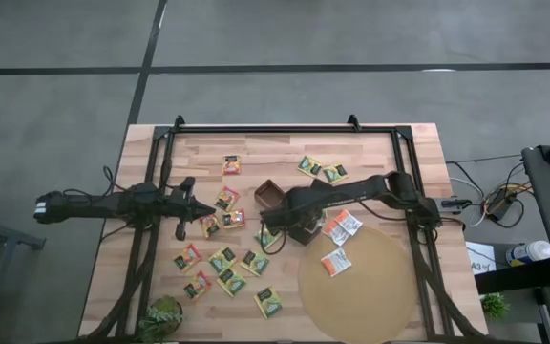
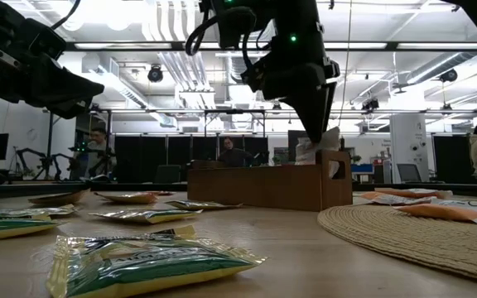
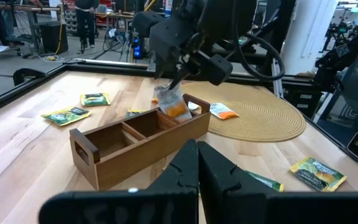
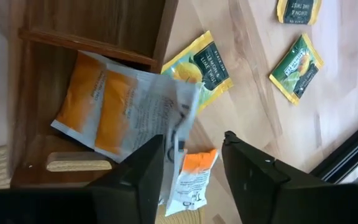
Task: Pick & Place Tea
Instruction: Put the white tea bag into the right section of the wooden organizer
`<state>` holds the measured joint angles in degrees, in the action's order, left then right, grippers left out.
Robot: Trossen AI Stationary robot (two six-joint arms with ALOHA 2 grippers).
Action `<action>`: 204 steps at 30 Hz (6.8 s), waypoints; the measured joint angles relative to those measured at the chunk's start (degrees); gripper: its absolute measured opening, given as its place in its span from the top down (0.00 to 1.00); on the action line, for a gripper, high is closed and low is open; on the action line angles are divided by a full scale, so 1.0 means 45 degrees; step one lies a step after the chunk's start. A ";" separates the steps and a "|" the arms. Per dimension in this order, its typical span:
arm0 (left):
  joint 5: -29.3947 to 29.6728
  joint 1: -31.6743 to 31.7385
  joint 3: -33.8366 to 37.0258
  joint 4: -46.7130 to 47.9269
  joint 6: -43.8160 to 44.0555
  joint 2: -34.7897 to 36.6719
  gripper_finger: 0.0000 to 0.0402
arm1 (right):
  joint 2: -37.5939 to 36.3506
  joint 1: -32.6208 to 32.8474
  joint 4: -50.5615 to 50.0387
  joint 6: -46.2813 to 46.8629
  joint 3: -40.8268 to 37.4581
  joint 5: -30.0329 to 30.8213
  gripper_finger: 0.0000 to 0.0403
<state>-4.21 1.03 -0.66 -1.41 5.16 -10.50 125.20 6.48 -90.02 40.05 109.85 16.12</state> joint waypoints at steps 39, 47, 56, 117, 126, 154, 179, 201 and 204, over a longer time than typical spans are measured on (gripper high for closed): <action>-0.0001 0.0003 0.0003 -0.0005 0.0000 -0.0005 1.00 | -0.5160 0.0814 0.1373 1.1034 -0.6635 -0.3033 0.66; -0.0003 -0.0002 0.0003 -0.0005 -0.0002 -0.0005 1.00 | -0.6008 0.1098 0.4229 1.4007 -0.8744 -0.3375 0.68; 0.0001 0.0003 0.0003 0.0000 0.0002 -0.0010 1.00 | -0.7113 0.1102 0.5426 1.5965 -1.0670 -0.3362 0.67; 0.0001 -0.0001 -0.0002 0.0015 0.0002 -0.0010 1.00 | -0.7989 0.0971 0.9021 1.9045 -1.3747 -0.2857 0.76; 0.0001 0.0000 0.0003 0.0010 0.0000 -0.0010 1.00 | -0.7989 0.0971 0.8639 1.9893 -1.3721 -0.2534 0.73; -0.0004 0.0001 0.0003 0.0010 -0.0001 -0.0005 1.00 | -0.7911 0.0791 0.9946 2.1352 -1.4781 -0.1777 0.69; 0.0000 0.0001 0.0003 0.0000 0.0002 -0.0010 1.00 | -0.8552 0.0712 0.6541 1.5938 -1.1638 0.0466 0.98; -0.0004 -0.0002 0.0003 0.0000 -0.0003 -0.0010 1.00 | -0.5658 -0.0228 0.4362 0.3330 -0.5162 0.0272 0.98; -0.0004 -0.0002 0.0003 -0.0003 0.0002 -0.0010 1.00 | -0.5134 -0.0301 0.3926 0.2501 -0.4603 0.0045 0.98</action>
<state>-4.23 1.02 -0.64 -1.42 5.17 -10.55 102.10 5.13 -72.36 51.31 89.14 16.32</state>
